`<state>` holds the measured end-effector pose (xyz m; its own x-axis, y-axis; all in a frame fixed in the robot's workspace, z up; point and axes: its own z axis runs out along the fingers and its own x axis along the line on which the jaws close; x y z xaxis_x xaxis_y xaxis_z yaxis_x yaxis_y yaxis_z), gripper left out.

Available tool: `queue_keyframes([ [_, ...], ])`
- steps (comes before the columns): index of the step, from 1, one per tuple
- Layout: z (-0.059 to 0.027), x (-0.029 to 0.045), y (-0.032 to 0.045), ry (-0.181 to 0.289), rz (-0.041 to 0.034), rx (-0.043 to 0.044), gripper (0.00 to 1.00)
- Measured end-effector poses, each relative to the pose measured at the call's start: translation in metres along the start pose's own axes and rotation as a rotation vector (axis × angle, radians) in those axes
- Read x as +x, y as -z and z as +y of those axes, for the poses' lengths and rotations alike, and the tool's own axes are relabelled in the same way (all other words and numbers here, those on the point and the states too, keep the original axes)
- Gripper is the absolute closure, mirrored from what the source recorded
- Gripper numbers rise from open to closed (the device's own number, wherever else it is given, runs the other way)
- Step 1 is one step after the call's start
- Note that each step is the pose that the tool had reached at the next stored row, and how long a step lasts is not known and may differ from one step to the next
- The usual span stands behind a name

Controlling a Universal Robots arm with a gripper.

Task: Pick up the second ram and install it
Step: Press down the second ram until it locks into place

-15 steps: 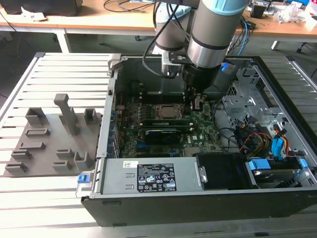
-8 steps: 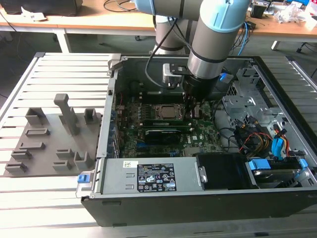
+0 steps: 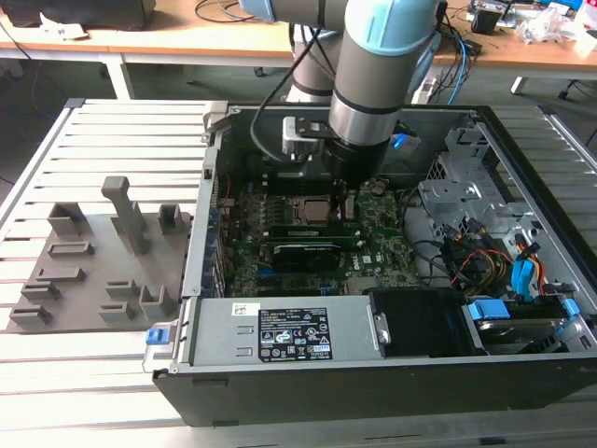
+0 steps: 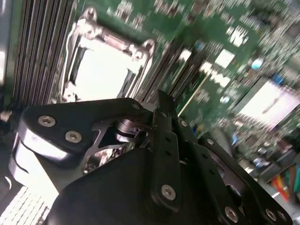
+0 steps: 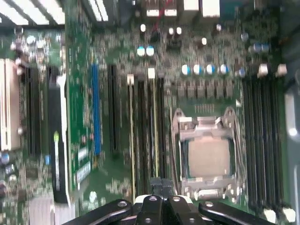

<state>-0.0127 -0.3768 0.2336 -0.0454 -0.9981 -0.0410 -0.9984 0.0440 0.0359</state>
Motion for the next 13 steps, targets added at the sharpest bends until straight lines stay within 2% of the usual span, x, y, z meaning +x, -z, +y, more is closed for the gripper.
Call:
queue_keyframes([
  [5,0.0291,0.0014,-0.0018,0.0,0.0001,0.0028,0.89],
  [8,0.0437,0.002,-0.0038,0.0,-0.0003,0.0046,0.89],
  [13,0.0446,0.0023,-0.0085,0.0,-0.0007,0.0044,0.89],
])
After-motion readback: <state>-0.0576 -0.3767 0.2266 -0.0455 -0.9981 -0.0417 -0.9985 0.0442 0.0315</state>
